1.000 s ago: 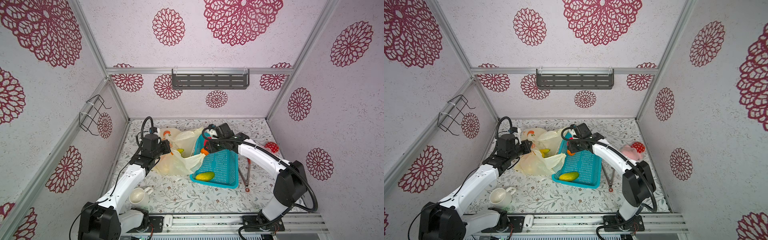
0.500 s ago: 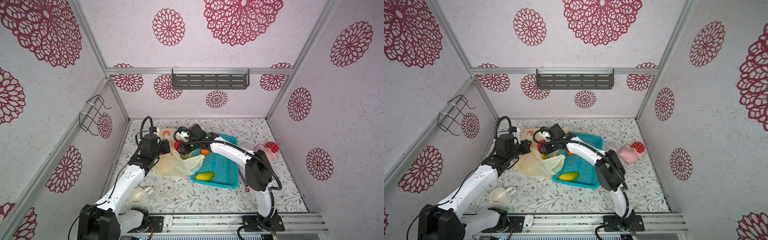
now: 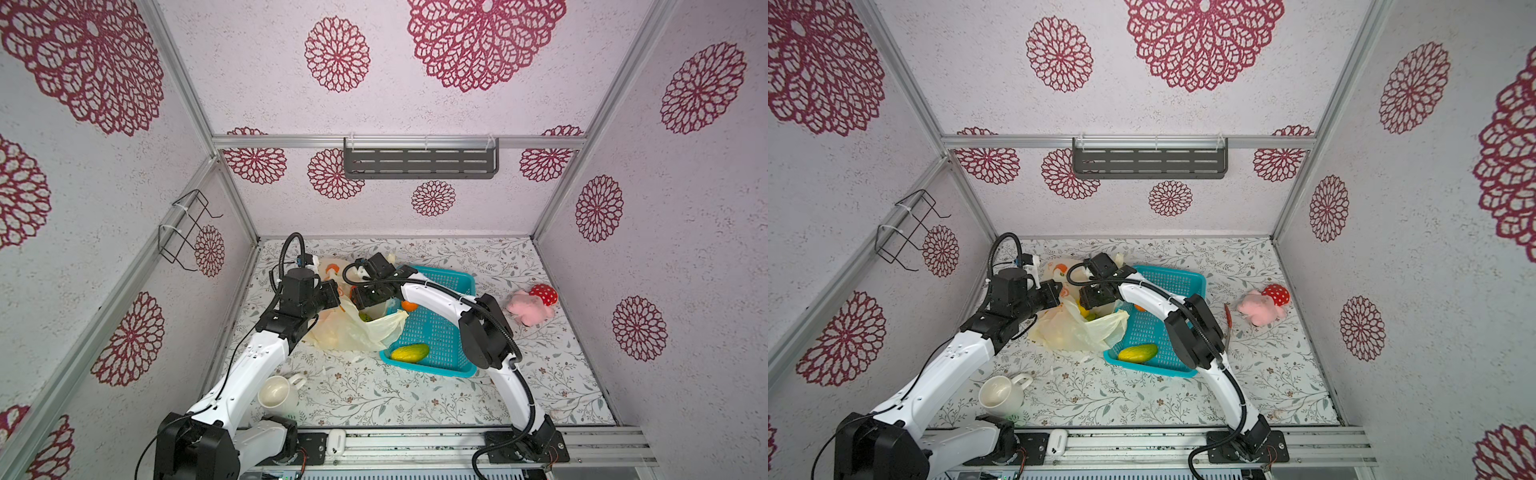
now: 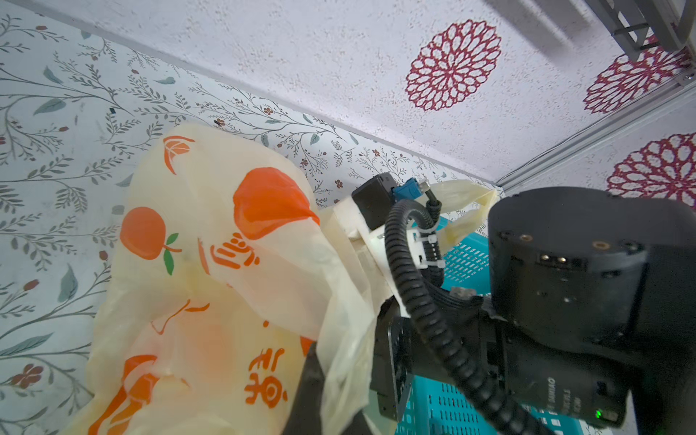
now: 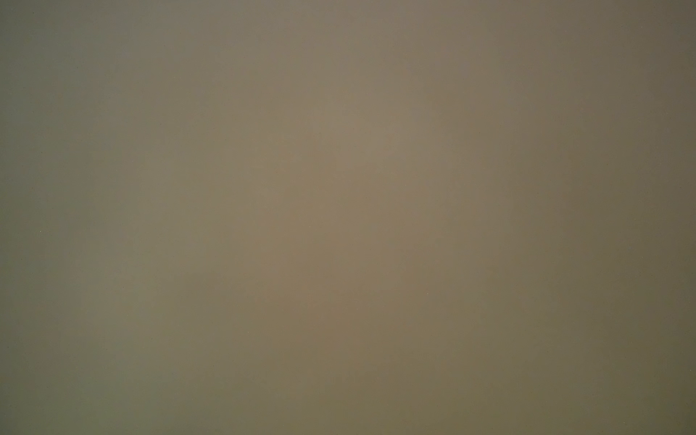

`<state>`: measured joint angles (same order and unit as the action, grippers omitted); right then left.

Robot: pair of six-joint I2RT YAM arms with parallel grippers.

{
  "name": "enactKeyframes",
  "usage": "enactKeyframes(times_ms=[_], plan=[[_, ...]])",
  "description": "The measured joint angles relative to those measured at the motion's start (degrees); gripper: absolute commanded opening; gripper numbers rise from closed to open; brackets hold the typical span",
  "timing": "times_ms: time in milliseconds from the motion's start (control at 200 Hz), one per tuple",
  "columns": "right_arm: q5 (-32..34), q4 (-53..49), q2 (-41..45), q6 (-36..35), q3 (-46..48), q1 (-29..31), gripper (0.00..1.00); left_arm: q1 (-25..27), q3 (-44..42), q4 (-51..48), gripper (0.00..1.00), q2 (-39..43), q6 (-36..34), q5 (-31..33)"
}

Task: Place the fruits into the plastic bag
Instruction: 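Carry the red apple into the bag and open the right gripper, then move the right gripper back over the basket and grasp the orange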

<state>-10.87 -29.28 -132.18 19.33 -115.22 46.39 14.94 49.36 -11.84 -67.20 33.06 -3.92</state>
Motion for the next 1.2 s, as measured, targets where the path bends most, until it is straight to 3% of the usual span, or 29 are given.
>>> enactKeyframes(times_ms=[210, 575, 810, 975, 1200], plan=[[1.95, 2.69, 5.55, -1.22, 6.05, -0.04, 0.84, -0.02, -0.02, 0.0, 0.0, 0.0, 0.04, 0.44], [5.22, 12.13, 32.54, -1.75, 26.29, -4.59, 0.87, -0.2, -0.02, 0.5, 0.0, 0.0, -0.02, 0.74], [11.37, 17.11, 45.05, 0.61, 40.89, -9.25, 0.9, -0.39, -0.02, 1.38, 0.0, 0.0, -0.04, 0.44], [12.85, 17.53, 44.87, 2.82, 46.75, -12.9, 0.9, -0.42, -0.02, 1.7, 0.0, -0.39, -0.04, 0.15], [10.1, 17.44, 34.03, 3.26, 44.81, -12.79, 0.86, -0.48, -0.02, 1.7, 0.0, -1.31, 0.02, -0.22]])
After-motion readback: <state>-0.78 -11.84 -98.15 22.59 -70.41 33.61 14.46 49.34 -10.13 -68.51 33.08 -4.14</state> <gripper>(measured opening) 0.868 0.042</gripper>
